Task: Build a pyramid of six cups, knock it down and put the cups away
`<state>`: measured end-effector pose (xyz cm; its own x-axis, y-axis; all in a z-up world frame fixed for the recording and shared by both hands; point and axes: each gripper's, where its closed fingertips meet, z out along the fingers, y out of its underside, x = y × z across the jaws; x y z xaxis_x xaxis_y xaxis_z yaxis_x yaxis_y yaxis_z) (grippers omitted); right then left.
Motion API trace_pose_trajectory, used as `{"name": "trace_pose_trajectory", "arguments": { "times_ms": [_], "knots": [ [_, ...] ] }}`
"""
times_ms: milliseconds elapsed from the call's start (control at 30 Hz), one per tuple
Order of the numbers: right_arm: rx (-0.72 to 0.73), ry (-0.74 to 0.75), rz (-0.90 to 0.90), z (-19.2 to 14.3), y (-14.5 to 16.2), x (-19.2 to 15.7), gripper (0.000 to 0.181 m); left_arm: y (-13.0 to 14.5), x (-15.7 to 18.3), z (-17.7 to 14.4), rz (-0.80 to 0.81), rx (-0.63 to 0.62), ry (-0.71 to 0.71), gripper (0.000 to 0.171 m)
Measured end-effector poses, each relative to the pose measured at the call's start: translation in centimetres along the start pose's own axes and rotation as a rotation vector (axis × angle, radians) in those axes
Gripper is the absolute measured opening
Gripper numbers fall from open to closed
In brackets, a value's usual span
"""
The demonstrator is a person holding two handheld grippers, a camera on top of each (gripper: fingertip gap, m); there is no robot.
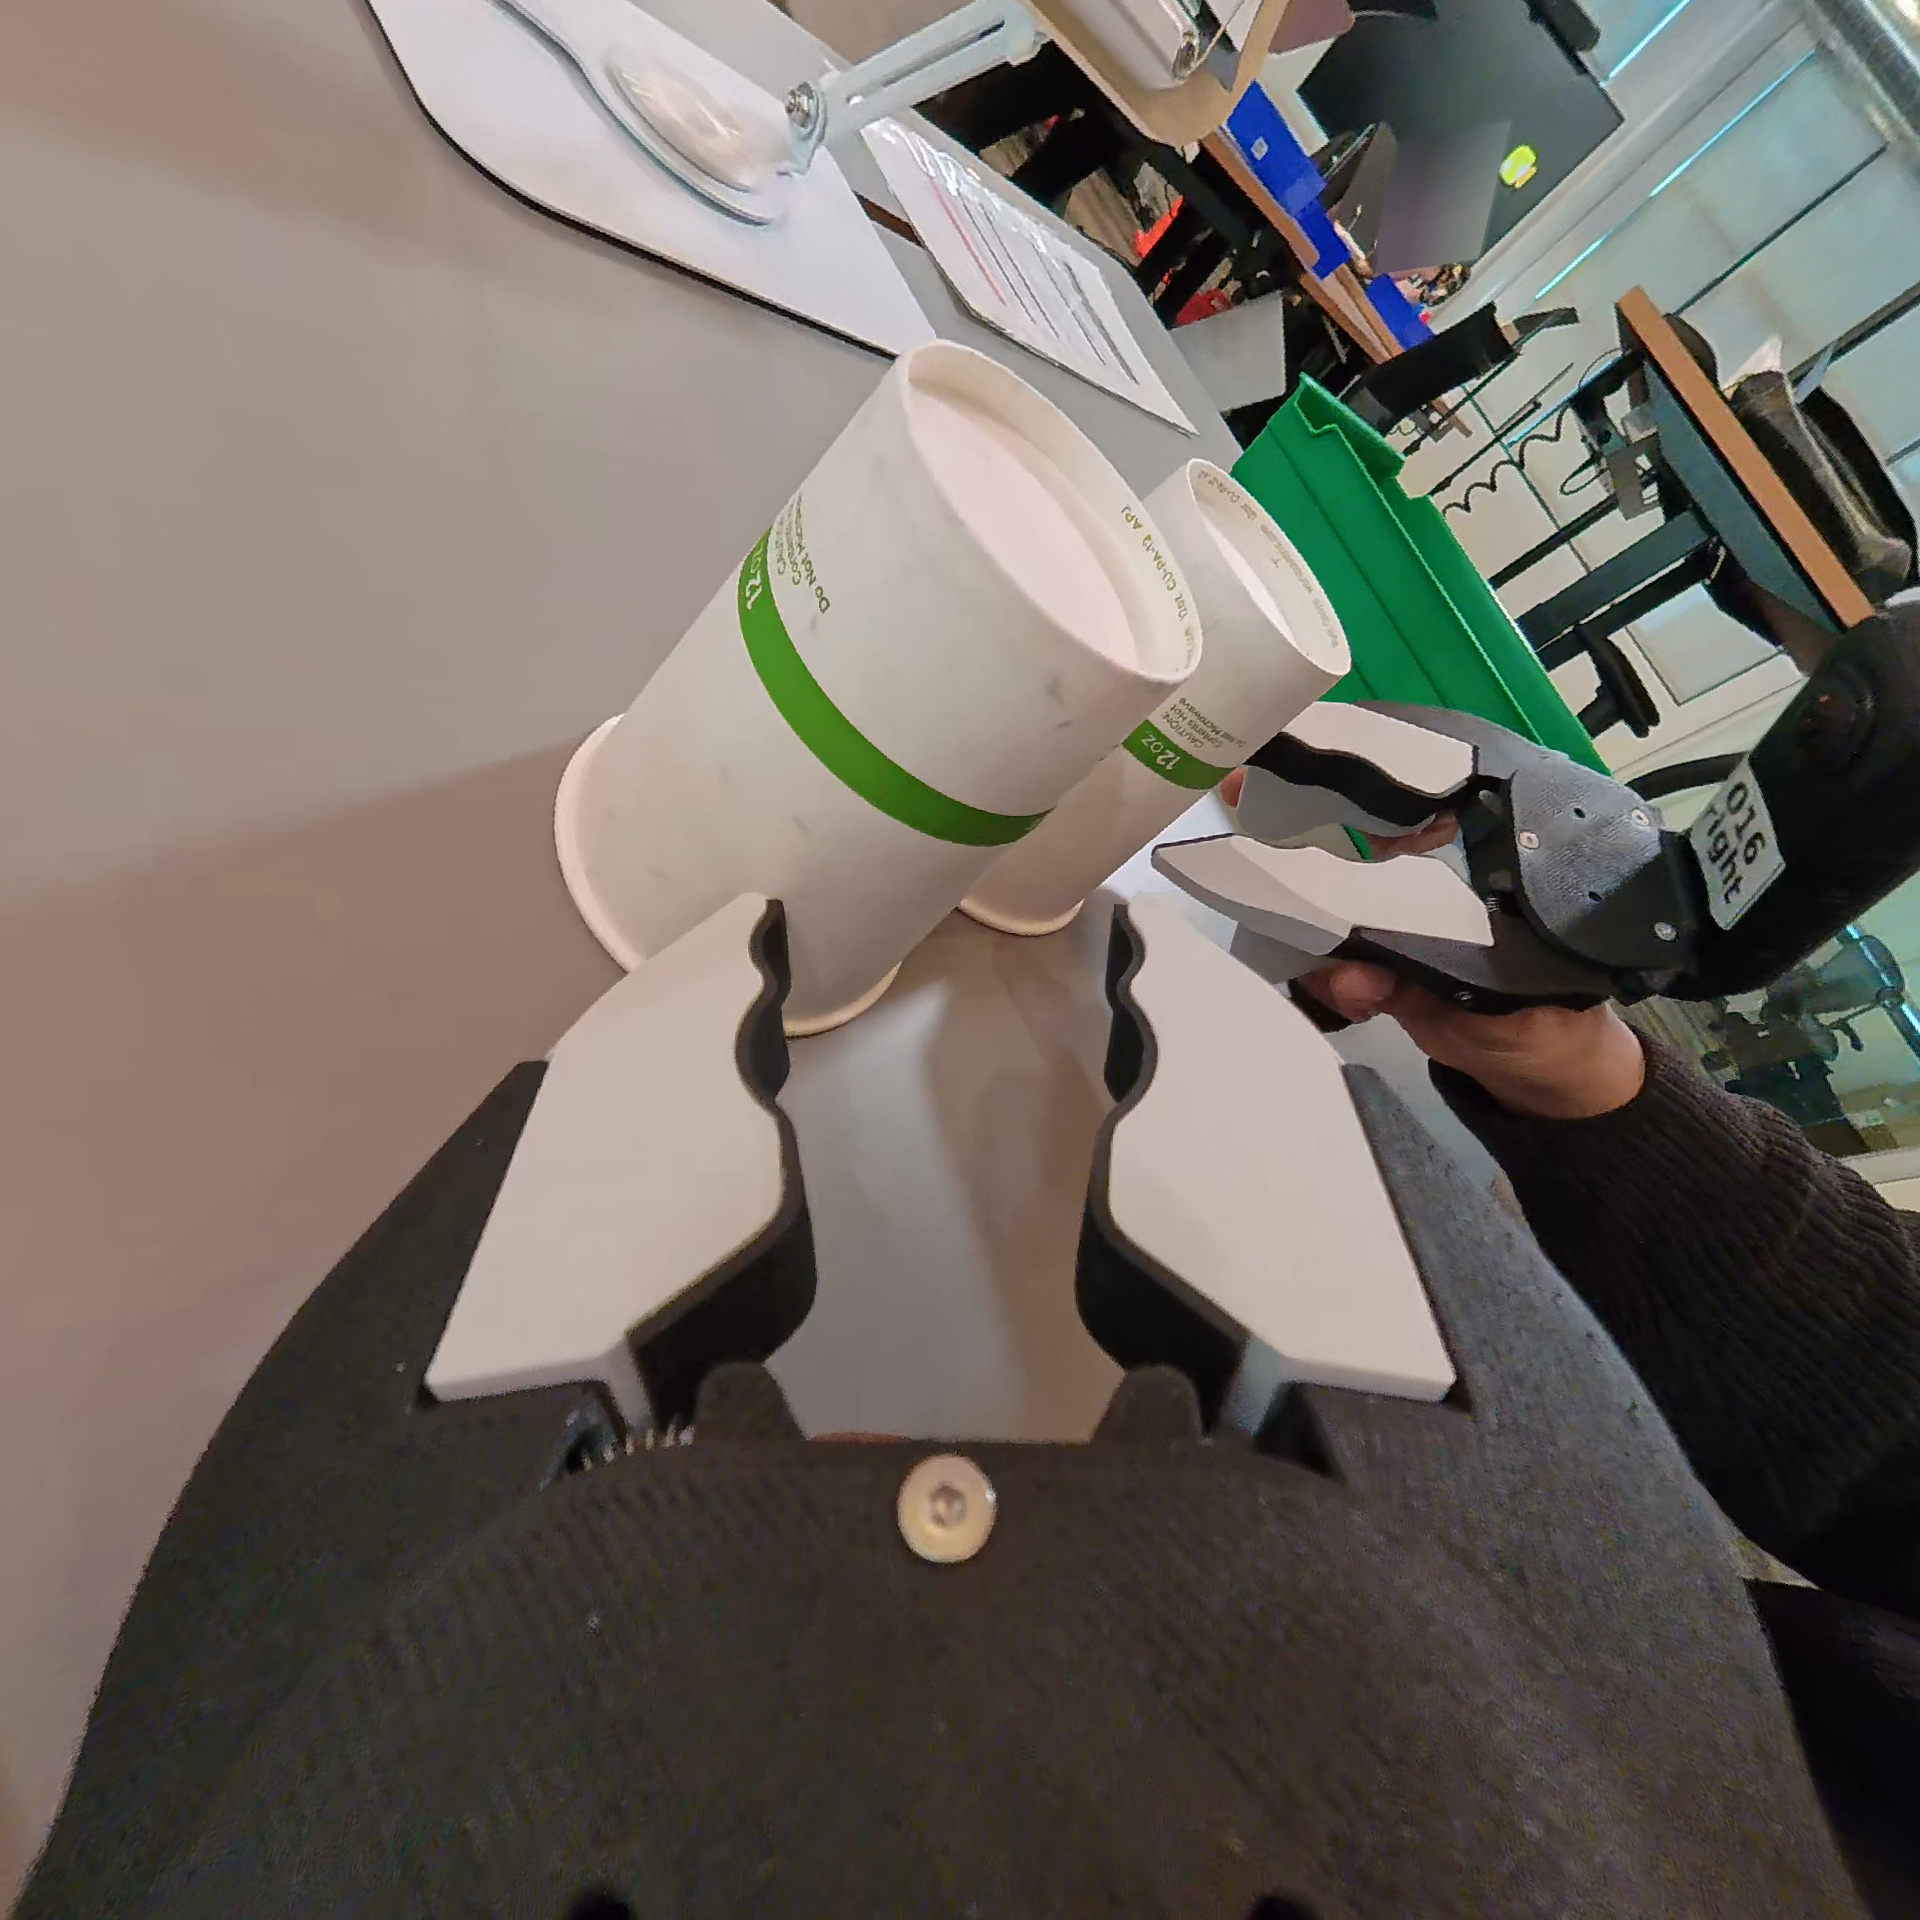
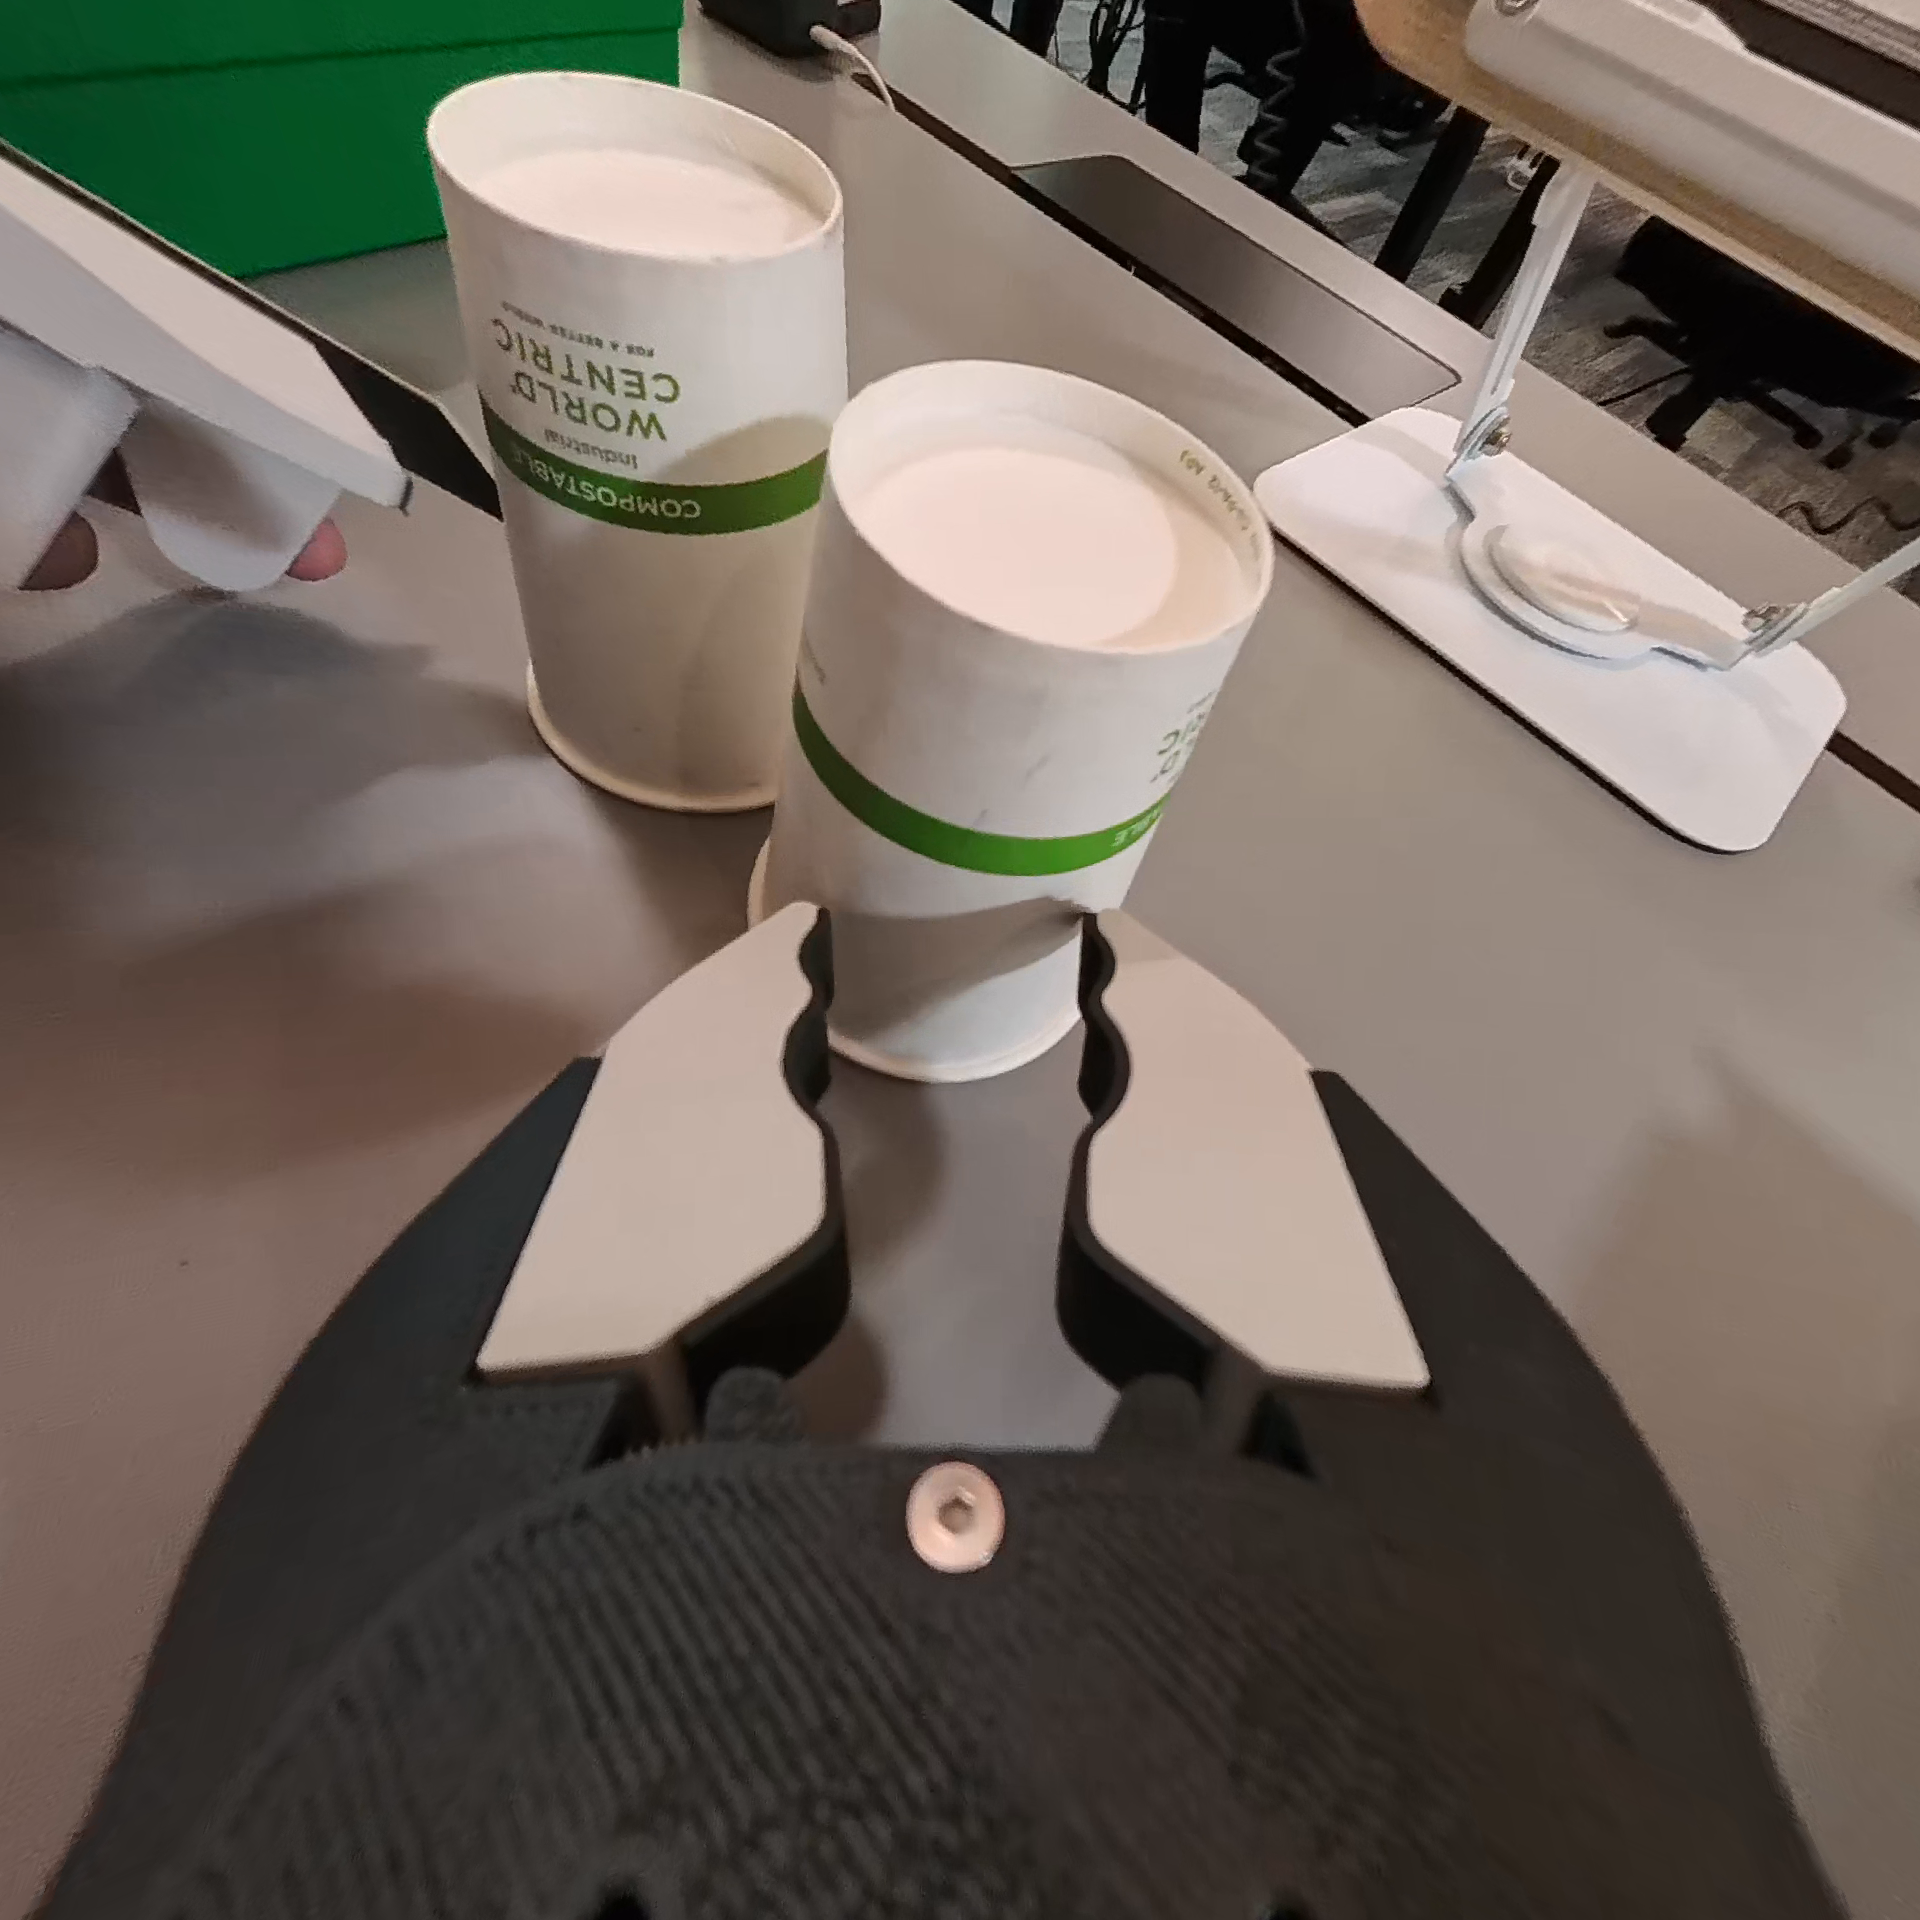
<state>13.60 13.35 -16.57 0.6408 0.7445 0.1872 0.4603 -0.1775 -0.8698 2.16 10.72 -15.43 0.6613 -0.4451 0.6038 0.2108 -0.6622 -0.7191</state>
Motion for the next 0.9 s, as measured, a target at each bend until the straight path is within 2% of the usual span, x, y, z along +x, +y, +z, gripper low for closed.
{"name": "trace_pose_trajectory", "arguments": {
  "times_ms": [900],
  "knots": [
    [0.011, -0.013, -0.015, -0.24, 0.00, 0.11, 0.049, -0.02, 0.31, 0.04, 0.021, -0.009, 0.006, 0.060]
  ]
}}
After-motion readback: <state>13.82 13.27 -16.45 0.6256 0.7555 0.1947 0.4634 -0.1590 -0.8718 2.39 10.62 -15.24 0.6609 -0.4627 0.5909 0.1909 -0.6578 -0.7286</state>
